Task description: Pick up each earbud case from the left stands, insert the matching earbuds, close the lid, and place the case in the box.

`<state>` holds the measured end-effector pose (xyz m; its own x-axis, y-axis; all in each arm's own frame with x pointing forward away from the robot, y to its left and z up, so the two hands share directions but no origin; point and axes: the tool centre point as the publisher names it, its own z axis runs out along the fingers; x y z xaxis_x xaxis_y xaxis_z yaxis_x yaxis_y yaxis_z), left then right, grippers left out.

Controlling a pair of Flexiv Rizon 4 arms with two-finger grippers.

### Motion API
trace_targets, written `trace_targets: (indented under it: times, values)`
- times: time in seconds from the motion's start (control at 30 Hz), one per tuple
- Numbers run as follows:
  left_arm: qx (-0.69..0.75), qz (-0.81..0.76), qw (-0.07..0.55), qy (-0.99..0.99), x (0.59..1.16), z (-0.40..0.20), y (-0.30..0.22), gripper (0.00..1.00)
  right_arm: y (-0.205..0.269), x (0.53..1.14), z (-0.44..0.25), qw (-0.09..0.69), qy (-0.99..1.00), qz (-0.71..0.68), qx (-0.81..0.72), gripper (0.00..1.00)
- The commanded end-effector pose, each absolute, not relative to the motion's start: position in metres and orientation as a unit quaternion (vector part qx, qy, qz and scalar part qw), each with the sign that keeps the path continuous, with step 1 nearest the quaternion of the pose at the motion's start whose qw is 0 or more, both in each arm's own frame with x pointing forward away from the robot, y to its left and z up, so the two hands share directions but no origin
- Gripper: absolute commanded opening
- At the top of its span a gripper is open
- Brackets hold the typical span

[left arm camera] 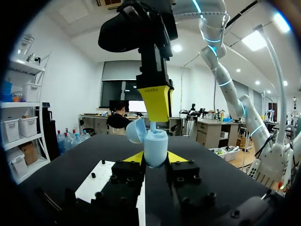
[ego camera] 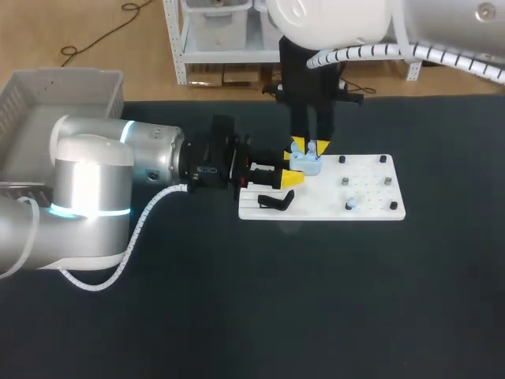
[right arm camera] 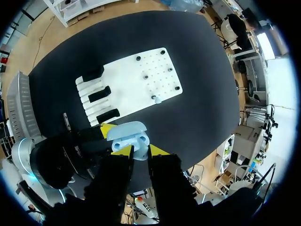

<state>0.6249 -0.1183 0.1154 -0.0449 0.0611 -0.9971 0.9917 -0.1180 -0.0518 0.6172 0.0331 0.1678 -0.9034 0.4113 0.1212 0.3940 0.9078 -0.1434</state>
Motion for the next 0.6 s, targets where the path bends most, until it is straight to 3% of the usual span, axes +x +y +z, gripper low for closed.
trace_targets:
  times: [0.03, 0.6]
  values:
    - [0.531, -0.526, 0.444, 0.494, 0.6248, 0.115, -0.1179, 0.0, 0.0332, 0.6185, 0.1659, 0.077, -0.973, 0.059, -0.209, 0.0]
    - [0.531, -0.526, 0.444, 0.494, 0.6248, 0.115, -0.1179, 0.0, 0.0351, 0.6127, 0.1704, 0.081, -0.972, 0.048, -0.216, 0.0]
